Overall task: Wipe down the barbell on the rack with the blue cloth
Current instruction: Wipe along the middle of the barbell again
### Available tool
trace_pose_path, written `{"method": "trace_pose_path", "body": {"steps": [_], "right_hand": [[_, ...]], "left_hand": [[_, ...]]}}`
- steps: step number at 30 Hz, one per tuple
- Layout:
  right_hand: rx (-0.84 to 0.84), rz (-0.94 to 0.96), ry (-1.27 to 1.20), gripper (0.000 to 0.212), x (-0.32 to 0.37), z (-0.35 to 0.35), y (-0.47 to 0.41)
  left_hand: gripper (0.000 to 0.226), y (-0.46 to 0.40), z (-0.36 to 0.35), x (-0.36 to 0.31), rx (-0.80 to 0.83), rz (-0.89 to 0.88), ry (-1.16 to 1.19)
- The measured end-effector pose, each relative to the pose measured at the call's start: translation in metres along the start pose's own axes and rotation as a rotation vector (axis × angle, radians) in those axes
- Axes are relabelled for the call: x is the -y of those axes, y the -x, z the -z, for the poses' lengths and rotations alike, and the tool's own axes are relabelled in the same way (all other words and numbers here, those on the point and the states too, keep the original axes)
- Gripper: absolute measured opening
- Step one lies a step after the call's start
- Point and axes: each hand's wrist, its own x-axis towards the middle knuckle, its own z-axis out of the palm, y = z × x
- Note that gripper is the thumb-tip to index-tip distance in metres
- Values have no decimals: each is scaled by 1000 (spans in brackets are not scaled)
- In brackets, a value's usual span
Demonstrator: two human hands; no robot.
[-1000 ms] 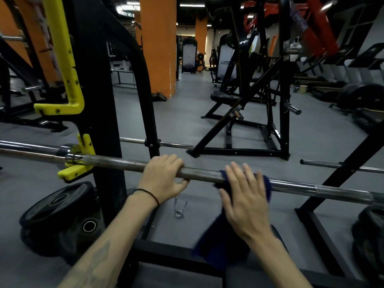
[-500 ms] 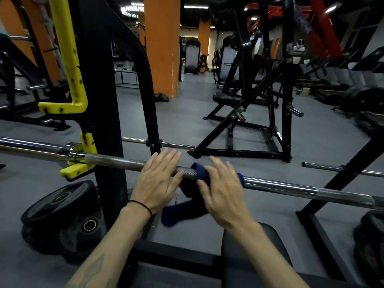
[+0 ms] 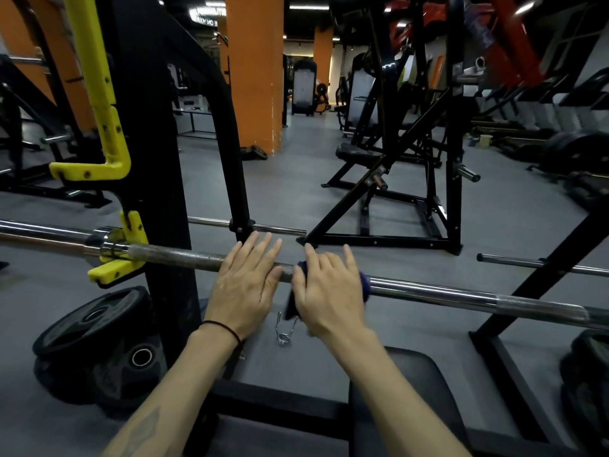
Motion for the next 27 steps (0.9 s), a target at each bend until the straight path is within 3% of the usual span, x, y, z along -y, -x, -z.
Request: {"method": "trace_pose_path", "body": {"steps": [4, 10, 13, 17, 20, 23, 27], "right_hand": [[-37, 109, -46, 40, -42, 15, 24], [-140, -147, 120, 49, -112, 40, 53], [-91, -195, 172, 52, -87, 26, 35], [-78, -110, 103, 38, -9, -1, 0], [-98, -21, 59, 38, 11, -7, -3], [-86, 44, 73, 39, -30, 4, 14], [-116, -49, 141, 43, -106, 30, 42]], "left_hand": [[61, 0, 3, 4, 10, 13, -42], [57, -3, 0, 1, -8, 54, -63], [48, -6, 0, -1, -32, 49, -51], [43, -10, -1, 2, -98, 4, -88], [41, -15, 0, 6, -147, -42, -148], [44, -18, 4, 4, -167, -69, -220], [50, -30, 7, 4, -137, -112, -261]]}}
